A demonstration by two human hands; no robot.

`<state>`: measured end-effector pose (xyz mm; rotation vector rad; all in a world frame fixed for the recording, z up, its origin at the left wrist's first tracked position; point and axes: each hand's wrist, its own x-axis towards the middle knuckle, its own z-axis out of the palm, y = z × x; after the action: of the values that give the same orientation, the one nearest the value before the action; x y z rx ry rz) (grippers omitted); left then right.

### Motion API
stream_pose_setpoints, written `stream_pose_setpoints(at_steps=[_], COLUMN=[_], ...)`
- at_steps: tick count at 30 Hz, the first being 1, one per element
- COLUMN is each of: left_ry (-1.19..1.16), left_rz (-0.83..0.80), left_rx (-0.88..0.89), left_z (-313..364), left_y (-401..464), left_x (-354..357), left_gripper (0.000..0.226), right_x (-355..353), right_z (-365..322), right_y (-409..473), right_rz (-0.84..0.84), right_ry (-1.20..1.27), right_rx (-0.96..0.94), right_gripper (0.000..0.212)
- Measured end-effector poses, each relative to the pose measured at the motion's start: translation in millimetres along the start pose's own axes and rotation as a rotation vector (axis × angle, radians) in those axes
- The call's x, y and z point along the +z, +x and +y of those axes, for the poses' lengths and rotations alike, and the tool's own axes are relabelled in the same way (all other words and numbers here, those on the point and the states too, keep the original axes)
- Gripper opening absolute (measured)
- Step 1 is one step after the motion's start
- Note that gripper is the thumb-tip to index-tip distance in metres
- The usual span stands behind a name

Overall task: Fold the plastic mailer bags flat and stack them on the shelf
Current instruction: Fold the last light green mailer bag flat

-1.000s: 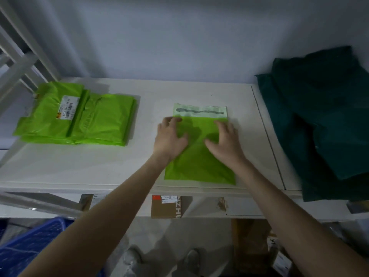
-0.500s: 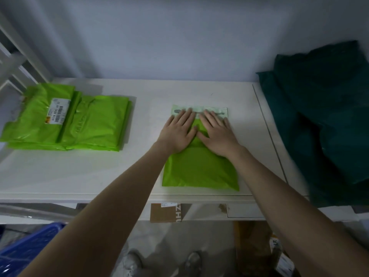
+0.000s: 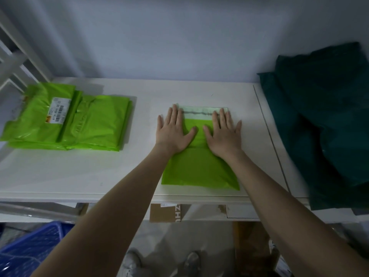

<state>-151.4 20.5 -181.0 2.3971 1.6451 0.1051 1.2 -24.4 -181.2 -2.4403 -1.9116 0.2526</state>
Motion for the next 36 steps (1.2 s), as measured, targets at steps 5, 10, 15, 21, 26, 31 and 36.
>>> stream_pose_setpoints(at_steps=[5,10,15,21,26,31,36], left_ry=[-0.164,-0.233,-0.367,-0.455,-0.774,-1.131,-1.372], left_rz=[0.085,0.256,0.103,-0.002,-0.025,-0.037,-0.024], left_rx=[-0.045,-0.054,-0.222,-0.342,-0.45,-0.485,-0.445], left_z=[-4,-18,-21,-7,-8,-8,-9], left_y=[-4,-20,-28,-34,-32,-36,-37], left_x=[-5,-23,-38,-40,-41,-48,-51], left_gripper=[0.088,0.074,0.063,0.06,0.041,0.016,0.02], right_x=[-9,-30,-45,-42,-37,-40,-49], right_z=[5,24,37,27,20,23,23], right_y=[-5,-20,-33,-35,-37,-35,-28], right_rz=[0.072,0.222,-0.02,-0.12,-0.095,-0.09,-0.064], right_ry=[0.266,0.401,0.57,0.772,0.728,0.858,1.21], right_rx=[-0.007,0.011,0.154,0.289,0.304,0.342,0.427], right_gripper=[0.068,0.058,0.058,0.063,0.065,0.065,0.049])
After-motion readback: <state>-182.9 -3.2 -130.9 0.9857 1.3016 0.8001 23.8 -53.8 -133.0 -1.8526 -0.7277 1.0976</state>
